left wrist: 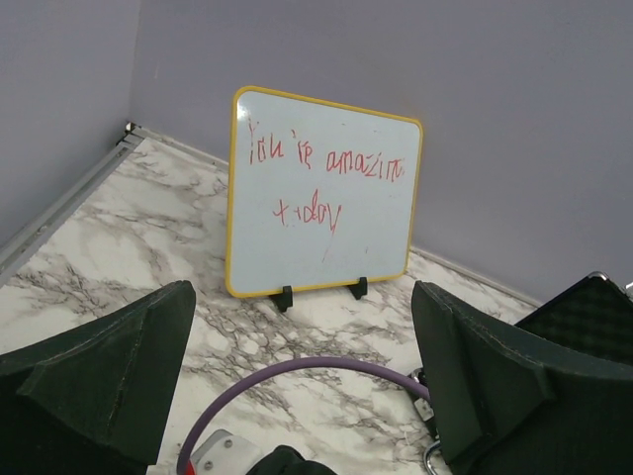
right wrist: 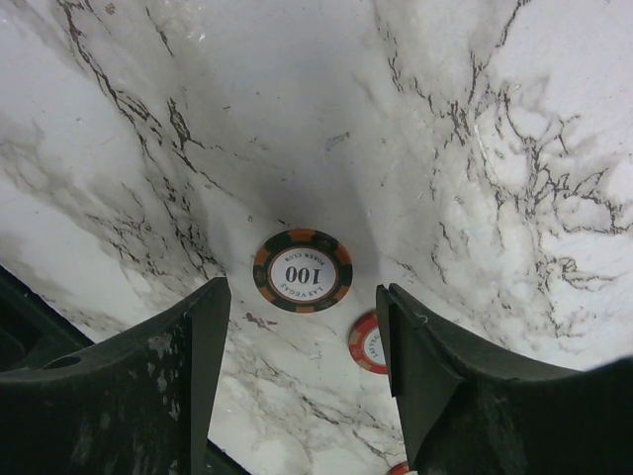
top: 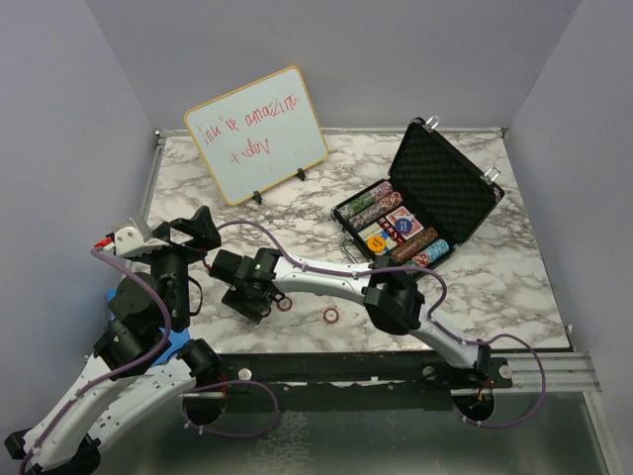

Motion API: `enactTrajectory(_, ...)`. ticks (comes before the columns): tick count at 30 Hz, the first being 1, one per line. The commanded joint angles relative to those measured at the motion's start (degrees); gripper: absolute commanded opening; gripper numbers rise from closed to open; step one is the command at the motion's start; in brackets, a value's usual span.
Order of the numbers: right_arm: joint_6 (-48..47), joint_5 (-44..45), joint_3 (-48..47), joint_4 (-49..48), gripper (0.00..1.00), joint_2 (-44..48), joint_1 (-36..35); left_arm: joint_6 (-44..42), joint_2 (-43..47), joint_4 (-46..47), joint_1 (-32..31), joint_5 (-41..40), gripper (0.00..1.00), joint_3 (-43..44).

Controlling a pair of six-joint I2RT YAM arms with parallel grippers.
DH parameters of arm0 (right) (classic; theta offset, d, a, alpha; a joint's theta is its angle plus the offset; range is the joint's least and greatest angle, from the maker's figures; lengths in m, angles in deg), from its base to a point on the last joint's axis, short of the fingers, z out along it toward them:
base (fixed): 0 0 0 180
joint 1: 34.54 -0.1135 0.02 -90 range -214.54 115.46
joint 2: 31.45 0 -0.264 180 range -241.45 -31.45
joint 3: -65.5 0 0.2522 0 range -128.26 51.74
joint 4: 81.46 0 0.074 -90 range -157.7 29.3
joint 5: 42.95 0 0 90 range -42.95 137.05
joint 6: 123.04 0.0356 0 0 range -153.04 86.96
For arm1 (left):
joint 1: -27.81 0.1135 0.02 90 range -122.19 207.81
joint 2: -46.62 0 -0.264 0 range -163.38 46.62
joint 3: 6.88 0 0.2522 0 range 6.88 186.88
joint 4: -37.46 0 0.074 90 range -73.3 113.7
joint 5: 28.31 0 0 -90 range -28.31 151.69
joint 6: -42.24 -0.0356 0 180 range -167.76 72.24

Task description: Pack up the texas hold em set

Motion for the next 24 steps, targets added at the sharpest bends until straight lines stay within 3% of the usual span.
enactTrajectory(1,-1.0,0.9,-2.3,2.7,0.67,-3.6,-0.4,-0.9,0.6,0.8,-0.1,-1.0,0.99,0.0)
enactTrajectory(8,-1.4,1.7,-3.4,2.5,0.64,-5.9,-0.3,-1.0,0.6,1.2,-0.1,-1.0,0.99,-0.4)
enactTrajectory(15,-1.2,-0.7,-7.4,8.3,0.47,-9.7,-0.3,-1.5,1.1,1.5,-0.1,-1.5,0.99,-0.7)
enactTrajectory(24,-0.8,2.3,-9.2,12.2,0.39,-9.7,-0.3,-1.1,1.7,1.5,-0.2,-1.3,0.99,-1.6)
